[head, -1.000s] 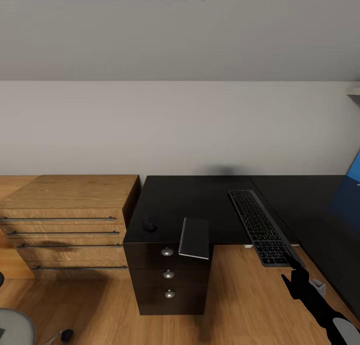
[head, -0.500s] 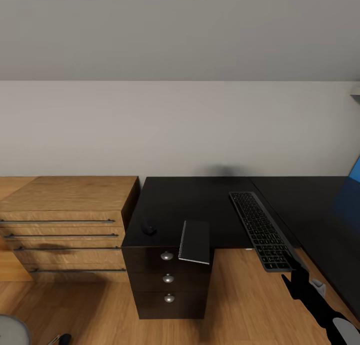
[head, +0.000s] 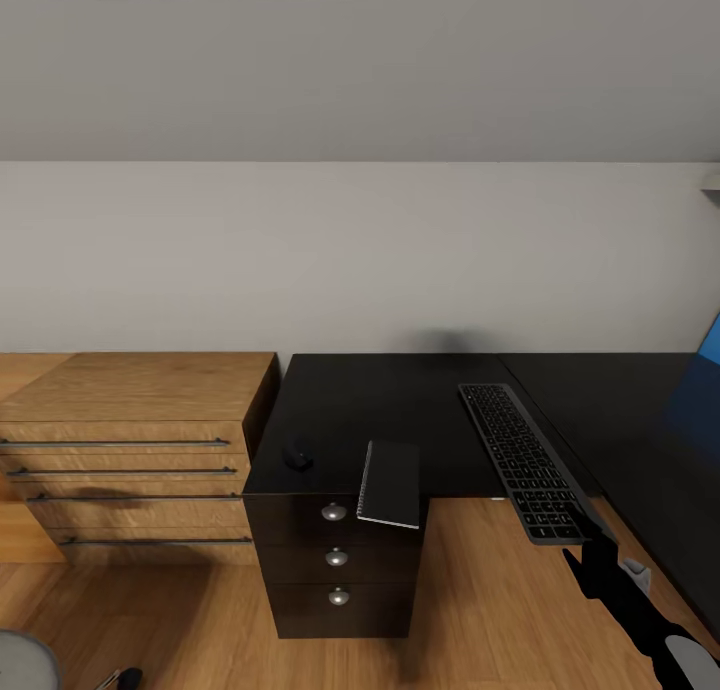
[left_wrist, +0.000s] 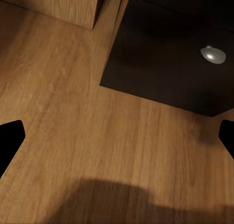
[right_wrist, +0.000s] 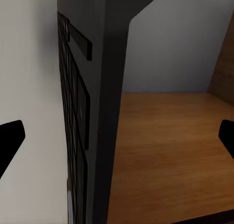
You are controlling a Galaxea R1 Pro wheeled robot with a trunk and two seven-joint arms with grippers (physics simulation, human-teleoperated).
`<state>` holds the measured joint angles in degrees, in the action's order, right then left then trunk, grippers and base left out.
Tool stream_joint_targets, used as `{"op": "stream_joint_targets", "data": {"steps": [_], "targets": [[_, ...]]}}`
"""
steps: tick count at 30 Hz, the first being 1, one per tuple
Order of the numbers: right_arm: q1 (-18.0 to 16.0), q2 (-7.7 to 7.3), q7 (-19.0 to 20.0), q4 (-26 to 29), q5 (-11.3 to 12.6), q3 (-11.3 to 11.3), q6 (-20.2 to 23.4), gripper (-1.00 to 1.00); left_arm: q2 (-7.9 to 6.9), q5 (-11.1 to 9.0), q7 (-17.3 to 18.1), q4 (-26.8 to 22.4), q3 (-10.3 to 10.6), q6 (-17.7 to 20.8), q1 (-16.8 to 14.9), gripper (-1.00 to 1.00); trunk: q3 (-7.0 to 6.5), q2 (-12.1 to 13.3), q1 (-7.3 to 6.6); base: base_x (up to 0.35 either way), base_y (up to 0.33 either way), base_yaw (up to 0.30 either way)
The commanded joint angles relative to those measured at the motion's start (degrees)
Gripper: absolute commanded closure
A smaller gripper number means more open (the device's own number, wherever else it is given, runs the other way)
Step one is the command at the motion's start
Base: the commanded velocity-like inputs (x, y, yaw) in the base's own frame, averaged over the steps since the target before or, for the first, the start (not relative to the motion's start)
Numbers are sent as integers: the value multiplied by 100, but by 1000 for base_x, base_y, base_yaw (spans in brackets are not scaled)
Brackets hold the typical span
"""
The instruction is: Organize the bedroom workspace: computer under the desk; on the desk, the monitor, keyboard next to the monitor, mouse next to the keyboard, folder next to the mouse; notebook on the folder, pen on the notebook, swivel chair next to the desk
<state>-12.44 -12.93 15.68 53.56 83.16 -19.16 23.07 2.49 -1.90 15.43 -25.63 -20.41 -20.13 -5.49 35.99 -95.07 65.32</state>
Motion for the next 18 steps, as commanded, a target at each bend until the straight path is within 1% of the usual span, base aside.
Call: {"op": "stream_joint_targets", "data": {"steps": [1,9,10,18], "targets": [[-4,1,5,-3,34,-11,40,-100,6,-20,57,3,-42,0,-3,-100,5,-3,-1,0,0,0],[-4,1,5,0,26,-9,40,-100,6,-21,49,4,-42,0,-4,-100,5,-3,-1,0,0,0],[-4,1,5,-1,26,-9,40,100,6,-21,49,2,-42,0,-4,-100,5,-3,-1,0,0,0],[-4,1,-3,-3,25,-8,40,100,9,-18,48,3,-42,0,-4,-100,5,-3,-1,0,0,0]]}}
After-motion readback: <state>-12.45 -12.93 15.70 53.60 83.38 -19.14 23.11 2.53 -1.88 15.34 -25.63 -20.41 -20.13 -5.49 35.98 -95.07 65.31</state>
